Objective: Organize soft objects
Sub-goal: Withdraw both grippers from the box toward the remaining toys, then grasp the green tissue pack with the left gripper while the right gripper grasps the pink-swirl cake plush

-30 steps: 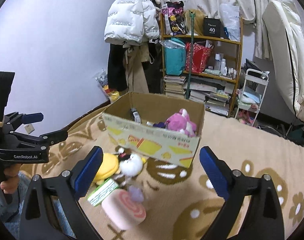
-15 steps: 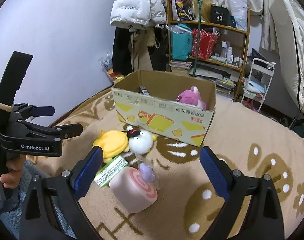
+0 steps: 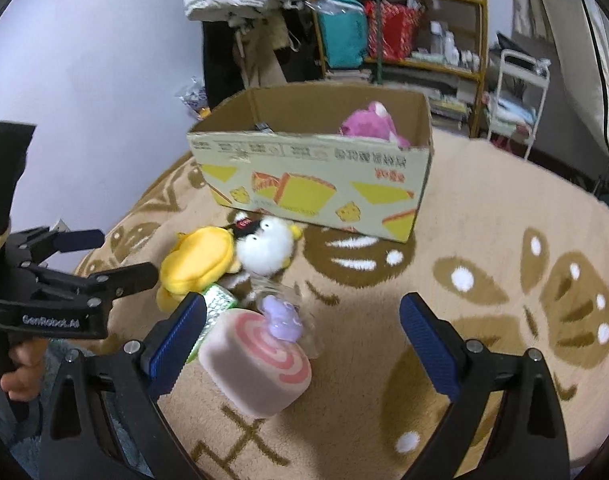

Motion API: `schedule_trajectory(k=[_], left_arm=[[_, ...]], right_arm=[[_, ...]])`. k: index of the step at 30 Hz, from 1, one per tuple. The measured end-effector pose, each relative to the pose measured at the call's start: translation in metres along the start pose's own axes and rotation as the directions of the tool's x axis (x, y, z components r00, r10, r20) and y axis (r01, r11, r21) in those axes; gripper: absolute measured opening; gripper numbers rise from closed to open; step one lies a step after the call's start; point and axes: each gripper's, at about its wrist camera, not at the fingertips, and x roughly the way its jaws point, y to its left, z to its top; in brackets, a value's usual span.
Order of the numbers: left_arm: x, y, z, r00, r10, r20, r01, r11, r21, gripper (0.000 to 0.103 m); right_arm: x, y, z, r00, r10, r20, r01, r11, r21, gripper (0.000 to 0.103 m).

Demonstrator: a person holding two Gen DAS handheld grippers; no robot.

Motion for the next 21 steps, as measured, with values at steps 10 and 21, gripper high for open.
schedule_trajectory(k=[10, 21], left_arm=[[0.021, -0.013, -0.007, 0.996, -0.01, -0.094, 0.014, 0.999, 0.043, 0.098], [0.043, -0.025, -0.013, 0.983, -0.024, -0.18, 0.04, 0.995, 0.087, 0.098]], right_arm=[[0.015, -0.009, -0.001, 0.998, 0.024, -0.054, -0.021, 0.998, 0.052, 0.101], [0.032, -0.015, -0.007, 0.987, 0.09, -0.132, -0.075, 0.991, 0.113, 0.101]])
